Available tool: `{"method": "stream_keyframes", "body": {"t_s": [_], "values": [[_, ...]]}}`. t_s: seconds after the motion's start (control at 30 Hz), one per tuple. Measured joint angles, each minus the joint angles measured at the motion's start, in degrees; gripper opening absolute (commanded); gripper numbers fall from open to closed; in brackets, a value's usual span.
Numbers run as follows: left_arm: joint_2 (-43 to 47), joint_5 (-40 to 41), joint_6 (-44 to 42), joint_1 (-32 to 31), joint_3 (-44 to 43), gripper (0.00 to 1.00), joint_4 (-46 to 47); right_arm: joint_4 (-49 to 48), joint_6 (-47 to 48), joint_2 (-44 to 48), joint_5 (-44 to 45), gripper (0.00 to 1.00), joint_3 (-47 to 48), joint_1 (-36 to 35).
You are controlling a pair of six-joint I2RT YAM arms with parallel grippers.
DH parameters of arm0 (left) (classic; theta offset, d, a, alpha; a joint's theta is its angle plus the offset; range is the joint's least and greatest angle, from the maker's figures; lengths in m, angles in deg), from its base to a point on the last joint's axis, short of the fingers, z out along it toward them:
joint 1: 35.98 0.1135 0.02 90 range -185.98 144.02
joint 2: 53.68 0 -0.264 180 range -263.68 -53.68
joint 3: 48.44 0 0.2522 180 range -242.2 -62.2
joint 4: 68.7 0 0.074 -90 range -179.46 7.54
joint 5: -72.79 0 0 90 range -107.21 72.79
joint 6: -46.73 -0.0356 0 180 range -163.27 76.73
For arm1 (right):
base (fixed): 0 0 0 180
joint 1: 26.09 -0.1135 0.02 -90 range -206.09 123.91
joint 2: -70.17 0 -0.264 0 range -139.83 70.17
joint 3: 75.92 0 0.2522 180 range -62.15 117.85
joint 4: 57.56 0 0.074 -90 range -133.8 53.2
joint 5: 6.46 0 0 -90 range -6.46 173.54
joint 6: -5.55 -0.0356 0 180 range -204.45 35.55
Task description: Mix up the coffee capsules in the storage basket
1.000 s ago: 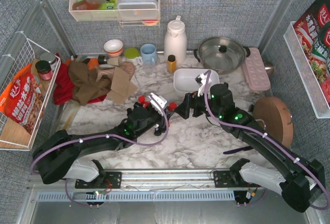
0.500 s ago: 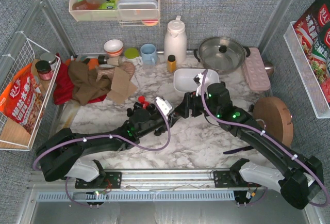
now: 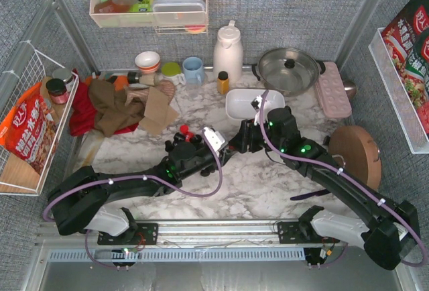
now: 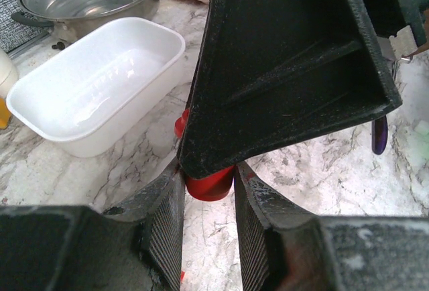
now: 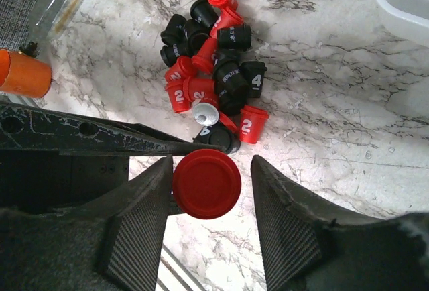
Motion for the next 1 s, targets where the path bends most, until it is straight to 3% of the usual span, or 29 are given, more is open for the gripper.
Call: {"method": "stream_keyframes", "body": {"t_s": [0.17,0.53,0.7,1.0], "values": [[-0.07,0.17,-0.17,-0.11,-0.07,0.36,0.0,0.02,-0.37,0.0,0.0,0.5,0.0,0.0],[-0.35,2.21,-0.33,-0.15,-0.2,0.59,0.04,0.46,-1.03,-0.37,0.44,0.4,0.17,-0.22],[-0.35,3.67,-0.13,-0.15,-0.11,0.98,0.07,0.85,-1.25,-0.39,1.14,0.4,0.24,-0.26],[4.7,7.74,2.49,-0.15,6.08,0.99,-0.44,1.46,3.76,-2.93,10.1,0.4,4.04,0.2]]}}
